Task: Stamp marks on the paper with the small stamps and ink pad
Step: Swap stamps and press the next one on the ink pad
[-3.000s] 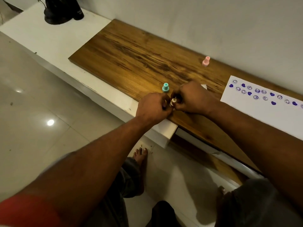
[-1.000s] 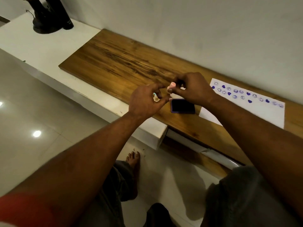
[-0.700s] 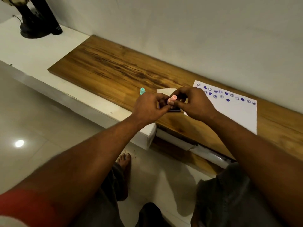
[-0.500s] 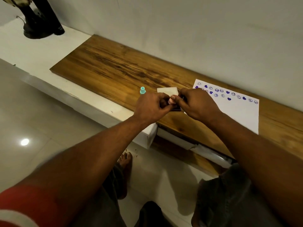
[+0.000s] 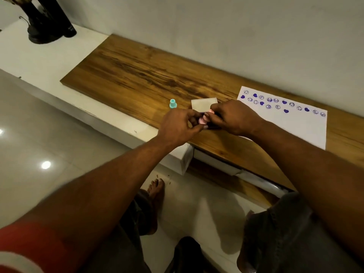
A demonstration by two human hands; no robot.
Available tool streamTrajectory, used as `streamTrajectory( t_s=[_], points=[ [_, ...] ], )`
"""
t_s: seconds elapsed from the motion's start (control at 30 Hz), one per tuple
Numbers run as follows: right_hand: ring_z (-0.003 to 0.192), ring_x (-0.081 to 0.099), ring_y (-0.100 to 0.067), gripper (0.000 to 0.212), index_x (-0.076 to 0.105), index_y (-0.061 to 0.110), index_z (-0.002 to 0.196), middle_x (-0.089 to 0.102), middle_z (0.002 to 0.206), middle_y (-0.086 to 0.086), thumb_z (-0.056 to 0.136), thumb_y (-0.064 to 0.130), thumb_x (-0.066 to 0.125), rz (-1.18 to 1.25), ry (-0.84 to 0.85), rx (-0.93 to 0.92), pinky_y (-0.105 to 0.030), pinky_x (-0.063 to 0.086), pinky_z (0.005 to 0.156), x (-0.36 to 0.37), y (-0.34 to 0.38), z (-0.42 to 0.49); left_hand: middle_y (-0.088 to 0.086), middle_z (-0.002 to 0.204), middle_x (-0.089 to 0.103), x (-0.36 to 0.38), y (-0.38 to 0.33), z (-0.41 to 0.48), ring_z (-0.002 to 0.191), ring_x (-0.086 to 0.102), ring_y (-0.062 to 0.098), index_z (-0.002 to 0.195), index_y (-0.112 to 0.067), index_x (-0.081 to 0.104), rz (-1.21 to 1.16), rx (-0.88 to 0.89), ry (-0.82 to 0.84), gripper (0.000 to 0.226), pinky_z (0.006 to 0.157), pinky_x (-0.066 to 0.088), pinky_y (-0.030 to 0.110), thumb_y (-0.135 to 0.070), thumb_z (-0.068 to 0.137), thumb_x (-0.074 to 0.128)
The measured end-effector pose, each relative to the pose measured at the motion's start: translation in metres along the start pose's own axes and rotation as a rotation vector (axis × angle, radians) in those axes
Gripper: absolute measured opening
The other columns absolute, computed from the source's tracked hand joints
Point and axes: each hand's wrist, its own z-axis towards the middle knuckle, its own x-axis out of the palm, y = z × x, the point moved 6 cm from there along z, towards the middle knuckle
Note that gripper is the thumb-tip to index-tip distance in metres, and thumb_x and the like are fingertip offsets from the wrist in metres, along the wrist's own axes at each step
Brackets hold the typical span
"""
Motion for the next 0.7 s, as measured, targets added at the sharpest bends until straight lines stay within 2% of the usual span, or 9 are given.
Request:
streamTrajectory(
  t_s=[0.07,0.13,0.23,0.3,0.4,0.53,0.7],
  points=[
    [0.068,0.057,-0.020,0.040,0.059,0.021,0.087,0.064,0.077,-0.003,0.106,0.051,0.041,0.039,-0.038,0.047,-0.034,0.042,0.059,-0.002,-0.006,-0.001,-0.014,0.081,0.075,-0.001,0.007,-0.002,0.063,0.059,-0.001,0.111,-0.028,0.079,0.047,-0.021,0.008,0.041,0.060,0.042,0.019,-0.061,0.088,0.073],
    [0.076,0.063,-0.024,0.048,0.068,0.015,0.096,0.070,0.084,-0.008,0.106,0.054,0.041,0.097,-0.034,0.094,-0.043,0.052,0.067,-0.005,-0.010,-0.003,-0.014,0.074,0.072,-0.002,0.011,-0.006,0.066,0.062,0.002,0.111,-0.028,0.079,0.096,-0.032,-0.003,0.041,0.058,0.041,0.019,-0.062,0.088,0.072],
    [0.082,0.066,-0.025,0.051,0.071,0.012,0.108,0.073,0.093,-0.009,0.105,0.055,0.043,0.138,-0.018,0.115,-0.048,0.055,0.073,-0.006,-0.013,-0.008,-0.016,0.064,0.067,-0.002,0.018,-0.014,0.061,0.058,0.000,0.112,-0.030,0.077,0.143,-0.062,-0.006,0.040,0.054,0.034,0.017,-0.061,0.088,0.071],
    [0.083,0.066,-0.025,0.052,0.071,0.012,0.111,0.073,0.094,-0.009,0.105,0.055,0.043,0.122,-0.013,0.136,-0.049,0.056,0.074,-0.004,-0.016,-0.010,-0.015,0.064,0.066,-0.003,0.025,-0.019,0.061,0.055,-0.001,0.113,-0.031,0.077,0.172,-0.101,-0.002,0.041,0.055,0.038,0.018,-0.064,0.088,0.070],
    [0.084,0.065,-0.025,0.053,0.072,0.015,0.116,0.074,0.095,-0.008,0.103,0.057,0.043,0.074,-0.031,0.198,-0.045,0.057,0.074,-0.004,-0.023,-0.010,-0.012,0.074,0.072,-0.005,0.035,-0.023,0.066,0.053,0.000,0.113,-0.033,0.077,0.211,-0.143,0.001,0.042,0.056,0.040,0.019,-0.066,0.088,0.069],
    [0.083,0.065,-0.023,0.051,0.074,0.017,0.118,0.075,0.094,-0.006,0.103,0.057,0.046,0.016,-0.051,0.240,-0.039,0.057,0.070,-0.004,-0.026,-0.008,-0.008,0.087,0.075,-0.003,0.038,-0.026,0.074,0.059,0.004,0.118,-0.032,0.075,0.218,-0.167,0.034,0.045,0.063,0.051,0.025,-0.066,0.090,0.066],
    [0.080,0.066,-0.021,0.050,0.076,0.016,0.108,0.074,0.086,-0.003,0.102,0.057,0.046,-0.009,-0.035,0.245,-0.043,0.060,0.072,-0.001,-0.026,-0.005,-0.008,0.080,0.073,-0.007,0.031,-0.023,0.079,0.066,0.009,0.131,-0.027,0.069,0.217,-0.174,0.035,0.054,0.070,0.054,0.029,-0.063,0.091,0.068]
  ],
)
